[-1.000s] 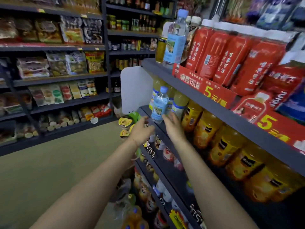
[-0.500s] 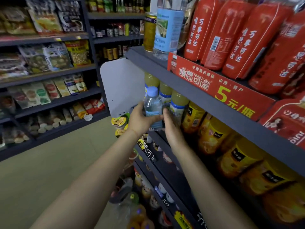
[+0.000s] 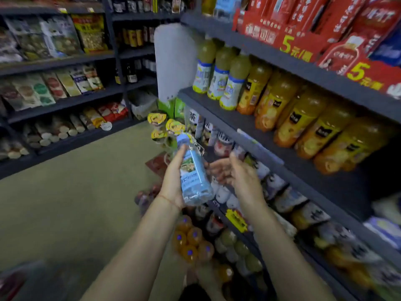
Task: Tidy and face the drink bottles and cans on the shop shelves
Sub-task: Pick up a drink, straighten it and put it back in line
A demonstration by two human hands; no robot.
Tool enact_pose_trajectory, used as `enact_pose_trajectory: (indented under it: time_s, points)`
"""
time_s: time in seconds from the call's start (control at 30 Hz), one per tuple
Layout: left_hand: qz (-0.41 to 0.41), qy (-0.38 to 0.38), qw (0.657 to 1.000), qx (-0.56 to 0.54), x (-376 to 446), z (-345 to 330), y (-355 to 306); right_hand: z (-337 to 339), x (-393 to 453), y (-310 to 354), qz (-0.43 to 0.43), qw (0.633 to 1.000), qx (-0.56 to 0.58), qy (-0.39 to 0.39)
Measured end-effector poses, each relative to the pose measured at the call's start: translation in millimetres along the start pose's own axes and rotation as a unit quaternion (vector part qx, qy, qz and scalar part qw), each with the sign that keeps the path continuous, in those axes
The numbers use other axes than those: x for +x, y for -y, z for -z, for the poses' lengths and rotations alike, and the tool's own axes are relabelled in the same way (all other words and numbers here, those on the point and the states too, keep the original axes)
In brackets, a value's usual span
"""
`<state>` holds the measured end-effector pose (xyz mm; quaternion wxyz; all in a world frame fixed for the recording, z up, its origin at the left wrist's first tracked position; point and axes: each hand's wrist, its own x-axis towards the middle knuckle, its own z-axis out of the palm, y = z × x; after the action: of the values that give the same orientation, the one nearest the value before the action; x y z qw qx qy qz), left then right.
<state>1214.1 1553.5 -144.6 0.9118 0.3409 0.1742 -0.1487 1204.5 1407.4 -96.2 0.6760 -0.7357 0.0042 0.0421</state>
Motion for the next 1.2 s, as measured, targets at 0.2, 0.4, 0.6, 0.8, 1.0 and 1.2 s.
enact_pose_trajectory:
  time_s: [0.2, 0.4, 0.6, 0.8, 1.0, 1.2]
  points:
    - [-0.027, 0.03, 0.997, 0.071, -84.5, -9.1, 56.0, 28.4, -108.0, -26.3, -0.034, 0.997, -0.065, -0.01]
    - [-0.037, 0.079, 0.986, 0.144, -135.9, -57.8, 139.9, 97.9, -199.3, -30.6, -0.046, 0.995, -0.079, -0.042]
    - [0.038, 0.155, 0.962, 0.223, -205.4, -164.0, 294.2, 220.2, -326.8, -61.4, -0.062, 0.986, -0.102, -0.115]
    - [0.118, 0.265, 0.922, 0.258, -318.5, -299.1, 470.4, 395.0, -483.7, -71.3, 0.004, 0.945, 0.001, -0.328]
    - [0.126, 0.367, 0.895, 0.221, -418.6, -413.4, 609.3, 547.8, -615.7, -39.2, 0.071, 0.914, 0.005, -0.399]
    - [0.115, 0.457, 0.85, 0.238, -491.9, -496.1, 724.0, 667.1, -717.9, -18.5, 0.103, 0.883, -0.02, -0.457]
